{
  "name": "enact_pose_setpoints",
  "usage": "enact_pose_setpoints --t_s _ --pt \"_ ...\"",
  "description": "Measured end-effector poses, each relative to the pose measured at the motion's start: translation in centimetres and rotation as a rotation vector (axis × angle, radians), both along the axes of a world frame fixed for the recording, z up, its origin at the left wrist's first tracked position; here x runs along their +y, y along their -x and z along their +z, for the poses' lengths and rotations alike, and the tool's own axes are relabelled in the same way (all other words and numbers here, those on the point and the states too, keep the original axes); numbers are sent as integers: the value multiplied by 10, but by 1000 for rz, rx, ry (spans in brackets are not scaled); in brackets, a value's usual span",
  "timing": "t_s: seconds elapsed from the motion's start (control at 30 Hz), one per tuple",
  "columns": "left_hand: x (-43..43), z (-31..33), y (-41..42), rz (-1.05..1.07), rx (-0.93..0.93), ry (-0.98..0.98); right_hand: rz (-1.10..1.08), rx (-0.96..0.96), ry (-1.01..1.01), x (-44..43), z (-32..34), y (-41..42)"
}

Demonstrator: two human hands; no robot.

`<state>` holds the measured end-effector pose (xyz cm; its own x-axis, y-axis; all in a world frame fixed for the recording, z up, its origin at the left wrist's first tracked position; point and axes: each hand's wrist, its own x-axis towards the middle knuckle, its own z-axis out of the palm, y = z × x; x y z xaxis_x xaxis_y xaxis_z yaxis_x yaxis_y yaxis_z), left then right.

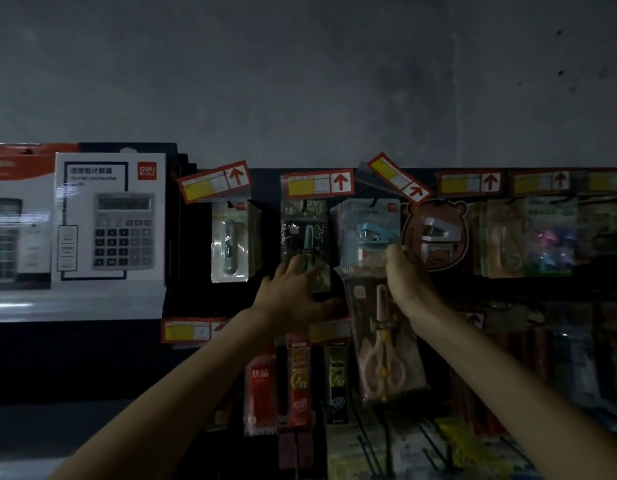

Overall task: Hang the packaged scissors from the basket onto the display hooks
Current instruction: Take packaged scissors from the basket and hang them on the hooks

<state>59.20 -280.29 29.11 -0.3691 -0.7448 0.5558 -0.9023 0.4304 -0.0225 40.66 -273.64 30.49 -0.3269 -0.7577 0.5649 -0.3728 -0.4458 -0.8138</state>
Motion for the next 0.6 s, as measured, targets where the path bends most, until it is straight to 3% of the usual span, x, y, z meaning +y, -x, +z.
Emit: enact_pose_setpoints --t_s 0.1,0.23,0.37,0.5,0.6 --pt "3 -2 -9 -73 98 -34 66 -56 17 1 -2 -4" --pt "29 0 -16 -417 601 -231 121 -134 12 3 -4 -7" --pt "50 -4 -27 -550 954 -428 127 -103 84 6 -5 -6" --pt "60 -5 -30 -638 1137 -537 139 -86 139 5 -11 -11" --pt "67 1 -29 -674 1157 -566 152 -56 172 7 -11 -17"
